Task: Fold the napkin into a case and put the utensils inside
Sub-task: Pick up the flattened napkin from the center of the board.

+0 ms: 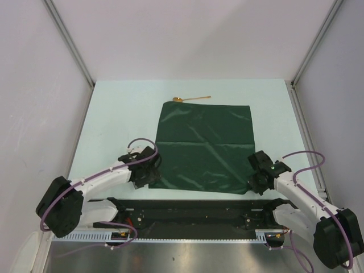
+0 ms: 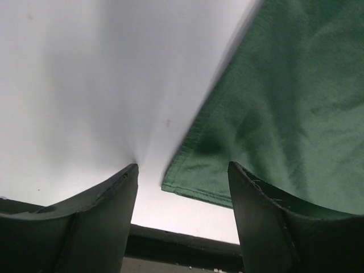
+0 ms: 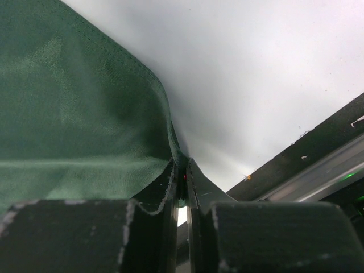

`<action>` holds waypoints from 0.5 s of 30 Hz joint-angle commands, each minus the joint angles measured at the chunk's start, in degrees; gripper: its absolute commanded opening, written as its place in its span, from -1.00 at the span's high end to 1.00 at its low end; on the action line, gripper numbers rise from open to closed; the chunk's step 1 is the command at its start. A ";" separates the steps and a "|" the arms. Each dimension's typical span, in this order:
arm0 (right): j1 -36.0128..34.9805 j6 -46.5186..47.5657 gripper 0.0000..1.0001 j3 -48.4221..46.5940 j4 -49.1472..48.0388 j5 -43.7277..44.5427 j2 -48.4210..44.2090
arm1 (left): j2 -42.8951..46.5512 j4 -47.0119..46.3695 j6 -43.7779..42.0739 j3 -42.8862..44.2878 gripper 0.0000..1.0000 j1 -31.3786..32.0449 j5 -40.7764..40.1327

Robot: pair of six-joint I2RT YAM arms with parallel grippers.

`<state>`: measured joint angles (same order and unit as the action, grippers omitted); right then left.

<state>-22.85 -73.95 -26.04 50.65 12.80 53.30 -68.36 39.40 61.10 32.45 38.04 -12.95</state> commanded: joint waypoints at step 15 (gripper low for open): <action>-0.88 -1.19 0.80 -3.66 3.40 4.87 -4.95 | -16.72 -0.46 14.84 -2.83 0.13 8.98 -0.23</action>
<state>-23.46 -73.95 -27.20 52.27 14.06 50.15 -77.71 41.67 69.41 36.40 46.04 -19.53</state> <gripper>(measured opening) 0.108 0.516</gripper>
